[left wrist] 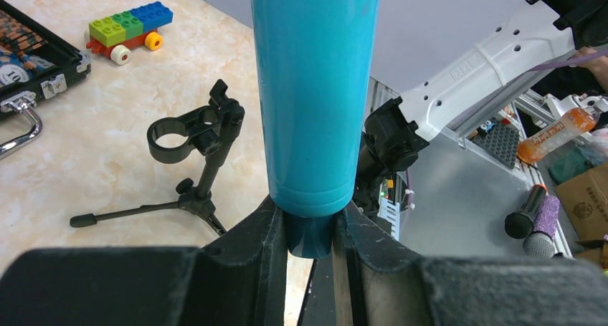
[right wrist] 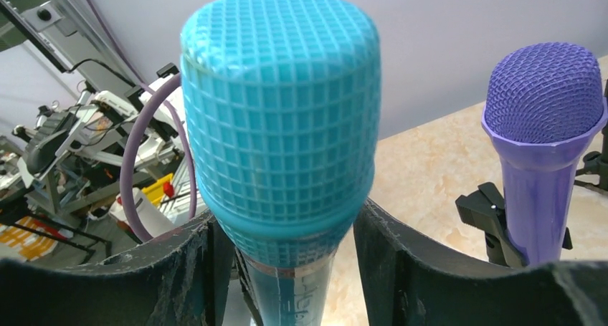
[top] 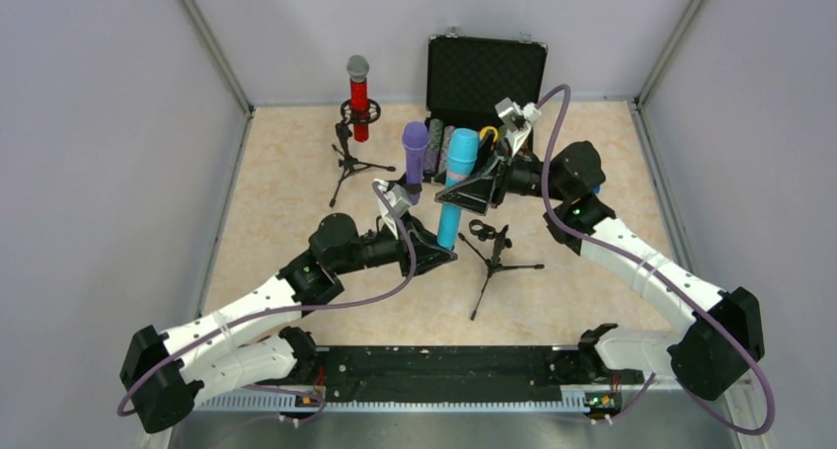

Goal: Attach the microphones to the stand

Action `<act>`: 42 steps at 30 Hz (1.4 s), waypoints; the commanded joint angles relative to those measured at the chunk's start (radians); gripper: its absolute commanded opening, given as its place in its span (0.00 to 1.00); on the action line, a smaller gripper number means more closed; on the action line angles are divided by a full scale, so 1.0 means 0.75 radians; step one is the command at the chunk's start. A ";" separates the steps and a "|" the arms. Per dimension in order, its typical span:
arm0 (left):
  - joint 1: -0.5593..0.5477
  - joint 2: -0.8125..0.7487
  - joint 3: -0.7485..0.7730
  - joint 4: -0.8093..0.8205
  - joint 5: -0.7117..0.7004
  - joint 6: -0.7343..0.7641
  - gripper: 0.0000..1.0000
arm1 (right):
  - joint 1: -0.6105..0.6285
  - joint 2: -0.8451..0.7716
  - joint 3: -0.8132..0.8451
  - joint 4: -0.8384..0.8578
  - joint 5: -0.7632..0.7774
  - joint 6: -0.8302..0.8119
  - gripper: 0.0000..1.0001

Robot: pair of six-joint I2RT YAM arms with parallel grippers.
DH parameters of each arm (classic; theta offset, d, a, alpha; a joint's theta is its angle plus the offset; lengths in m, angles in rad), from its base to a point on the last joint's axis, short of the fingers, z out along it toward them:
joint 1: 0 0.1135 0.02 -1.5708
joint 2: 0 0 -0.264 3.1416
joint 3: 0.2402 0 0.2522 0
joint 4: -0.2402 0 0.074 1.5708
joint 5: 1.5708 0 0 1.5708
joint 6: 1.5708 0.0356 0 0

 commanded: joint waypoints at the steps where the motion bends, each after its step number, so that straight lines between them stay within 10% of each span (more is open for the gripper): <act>1: 0.004 -0.063 -0.009 0.048 -0.004 0.008 0.00 | -0.013 -0.004 0.067 0.062 -0.064 0.034 0.58; 6: 0.004 -0.081 -0.024 0.067 -0.008 0.012 0.00 | -0.013 0.010 0.065 0.072 -0.102 0.049 0.50; 13: 0.004 -0.076 -0.026 0.059 -0.016 0.023 0.00 | -0.013 0.018 0.059 0.130 -0.118 0.067 0.01; 15: 0.003 -0.072 -0.024 0.052 -0.027 0.021 0.00 | -0.012 0.015 0.057 0.131 -0.116 0.052 0.00; 17: 0.004 -0.067 -0.018 0.036 -0.058 0.012 0.20 | -0.013 0.012 0.052 0.131 -0.112 0.034 0.00; 20: 0.004 -0.053 0.002 -0.004 -0.133 -0.018 0.79 | -0.012 -0.003 0.035 0.126 -0.085 -0.002 0.00; 24: 0.003 -0.025 0.012 0.052 -0.147 -0.035 0.97 | -0.012 -0.039 -0.003 0.074 0.007 -0.068 0.00; 42: 0.272 0.048 0.063 0.516 -0.037 -0.361 0.99 | -0.017 -0.222 -0.082 -0.339 0.505 -0.375 0.00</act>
